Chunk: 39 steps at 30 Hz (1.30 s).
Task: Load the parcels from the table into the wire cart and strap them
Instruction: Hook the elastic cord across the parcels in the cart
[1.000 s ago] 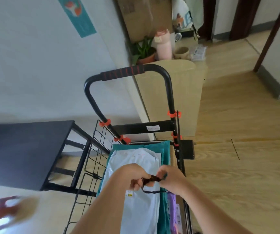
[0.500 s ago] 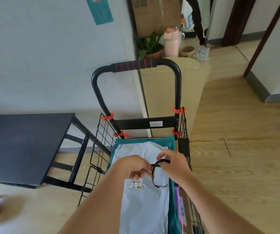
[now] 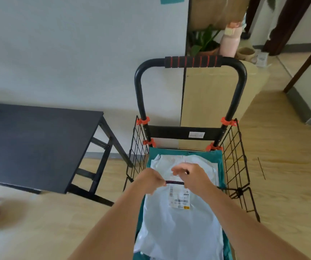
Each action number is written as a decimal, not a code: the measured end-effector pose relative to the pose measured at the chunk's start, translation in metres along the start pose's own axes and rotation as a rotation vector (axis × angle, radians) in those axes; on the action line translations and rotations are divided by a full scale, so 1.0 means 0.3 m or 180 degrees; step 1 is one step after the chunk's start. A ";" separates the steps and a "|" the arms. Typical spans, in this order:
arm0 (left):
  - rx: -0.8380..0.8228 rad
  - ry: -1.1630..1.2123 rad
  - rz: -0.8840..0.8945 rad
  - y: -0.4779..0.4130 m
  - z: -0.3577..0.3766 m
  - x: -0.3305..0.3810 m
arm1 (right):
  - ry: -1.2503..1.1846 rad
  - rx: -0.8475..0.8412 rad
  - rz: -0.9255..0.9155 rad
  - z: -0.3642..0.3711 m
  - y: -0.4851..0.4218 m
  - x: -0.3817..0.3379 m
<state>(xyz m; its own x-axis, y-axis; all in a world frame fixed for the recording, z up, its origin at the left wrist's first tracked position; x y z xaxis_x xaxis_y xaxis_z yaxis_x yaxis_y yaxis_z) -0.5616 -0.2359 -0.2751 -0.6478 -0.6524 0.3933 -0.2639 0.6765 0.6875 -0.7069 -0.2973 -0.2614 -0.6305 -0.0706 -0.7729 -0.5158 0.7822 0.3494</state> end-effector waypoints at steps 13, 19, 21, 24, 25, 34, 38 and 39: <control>0.1766 0.0642 0.0099 -0.125 -0.134 -0.323 | 0.0814 -0.1031 0.0313 0.309 -0.227 -0.028; 0.0753 0.1642 -0.1056 -0.241 0.005 -0.510 | 0.1255 -0.0827 0.0118 0.377 -0.342 -0.054; 0.0649 0.1696 -0.1094 -0.267 0.062 -0.509 | 0.1419 -0.0982 0.0130 0.405 -0.360 -0.041; 0.0826 0.1214 -0.0900 -0.295 0.076 -0.491 | 0.1627 -0.1097 0.0138 0.447 -0.383 -0.024; 0.0861 0.1186 -0.0871 -0.298 0.072 -0.491 | 0.1658 -0.1141 0.0123 0.463 -0.392 -0.021; 0.0953 0.1280 -0.0786 -0.286 0.068 -0.504 | 0.2118 -0.1206 0.0370 0.544 -0.482 -0.002; 0.1000 0.1248 -0.0745 -0.283 0.069 -0.507 | 0.2312 -0.1303 0.0446 0.592 -0.522 0.003; 0.1001 0.1259 -0.0722 -0.284 0.069 -0.509 | 0.2388 -0.1328 0.0433 0.606 -0.529 0.007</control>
<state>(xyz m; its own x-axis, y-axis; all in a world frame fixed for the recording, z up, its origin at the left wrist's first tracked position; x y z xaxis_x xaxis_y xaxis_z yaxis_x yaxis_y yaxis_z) -0.4551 -0.1867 -0.4064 -0.2479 -0.8313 0.4975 -0.6055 0.5339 0.5902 -0.5209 -0.3091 -0.4146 -0.8422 -0.4972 -0.2085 -0.4861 0.5329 0.6926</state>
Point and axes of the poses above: each hand's wrist, its own y-axis away from the middle knuckle, its own z-axis out of the palm, x = y × z, the point moved 5 cm from there along -y, towards the middle knuckle, and after that the axes turned 2 degrees about y, right-handed, at the moved point
